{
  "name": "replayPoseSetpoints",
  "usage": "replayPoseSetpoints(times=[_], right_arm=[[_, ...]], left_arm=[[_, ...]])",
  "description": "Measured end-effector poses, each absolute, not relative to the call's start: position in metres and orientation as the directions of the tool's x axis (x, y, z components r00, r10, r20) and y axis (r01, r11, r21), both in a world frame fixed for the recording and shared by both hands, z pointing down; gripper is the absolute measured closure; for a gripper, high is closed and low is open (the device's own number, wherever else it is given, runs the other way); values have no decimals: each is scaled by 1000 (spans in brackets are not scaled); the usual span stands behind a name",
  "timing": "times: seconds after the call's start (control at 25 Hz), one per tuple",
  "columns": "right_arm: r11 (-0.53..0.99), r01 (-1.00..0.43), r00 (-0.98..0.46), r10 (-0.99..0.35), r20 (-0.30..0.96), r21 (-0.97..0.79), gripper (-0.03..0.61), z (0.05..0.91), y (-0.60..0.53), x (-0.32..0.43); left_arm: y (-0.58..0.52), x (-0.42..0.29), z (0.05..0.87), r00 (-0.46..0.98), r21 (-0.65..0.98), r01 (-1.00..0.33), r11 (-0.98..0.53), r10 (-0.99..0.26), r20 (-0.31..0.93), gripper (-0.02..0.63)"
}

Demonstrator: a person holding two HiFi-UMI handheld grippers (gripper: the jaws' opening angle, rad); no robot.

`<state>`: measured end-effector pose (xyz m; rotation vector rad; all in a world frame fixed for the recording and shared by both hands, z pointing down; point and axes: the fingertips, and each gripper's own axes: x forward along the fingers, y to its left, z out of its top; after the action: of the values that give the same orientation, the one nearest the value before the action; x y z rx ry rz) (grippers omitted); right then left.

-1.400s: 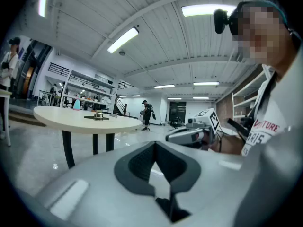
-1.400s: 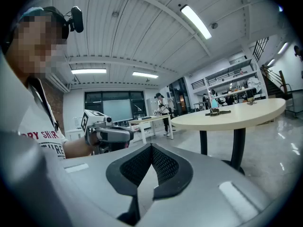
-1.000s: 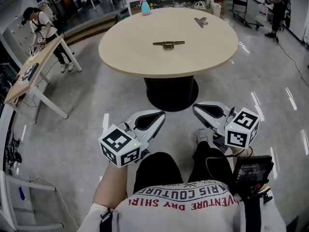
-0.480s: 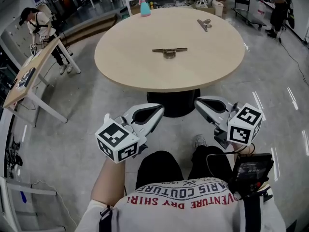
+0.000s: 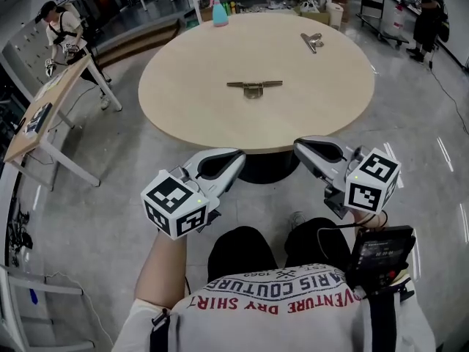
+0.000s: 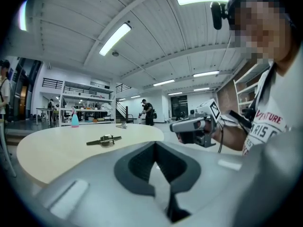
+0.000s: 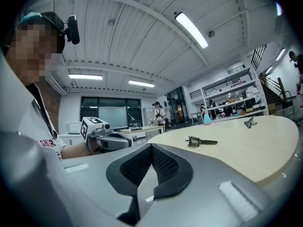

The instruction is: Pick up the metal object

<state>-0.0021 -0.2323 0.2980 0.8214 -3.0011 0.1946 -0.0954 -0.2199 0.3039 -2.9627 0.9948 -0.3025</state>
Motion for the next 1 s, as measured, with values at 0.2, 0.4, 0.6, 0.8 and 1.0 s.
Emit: replayPoseSetpoints(times=[0.2, 0.4, 0.6, 0.8, 1.0], right_arm=[[868, -487, -873, -484, 54, -99, 577, 286, -278, 42], [864, -494, -869, -492, 53, -99, 577, 292, -279, 44], [855, -507, -862, -505, 50, -110, 577, 296, -283, 49], [841, -532, -847, -529, 54, -98, 577, 300, -288, 52], [833, -543, -840, -541, 50, -106, 577, 303, -288, 59]], left_arm=[[-274, -55, 300, 739, -57, -649, -759, -646, 189, 611], [-303, -64, 296, 701, -112, -673, -731, -678, 221, 611], [-347, -69, 295, 665, -121, -690, -713, -691, 283, 517], [-403, -78, 302, 585, -79, -761, -643, -734, 345, 367], [-452, -91, 328, 506, 33, -837, -546, -750, 427, 233]])
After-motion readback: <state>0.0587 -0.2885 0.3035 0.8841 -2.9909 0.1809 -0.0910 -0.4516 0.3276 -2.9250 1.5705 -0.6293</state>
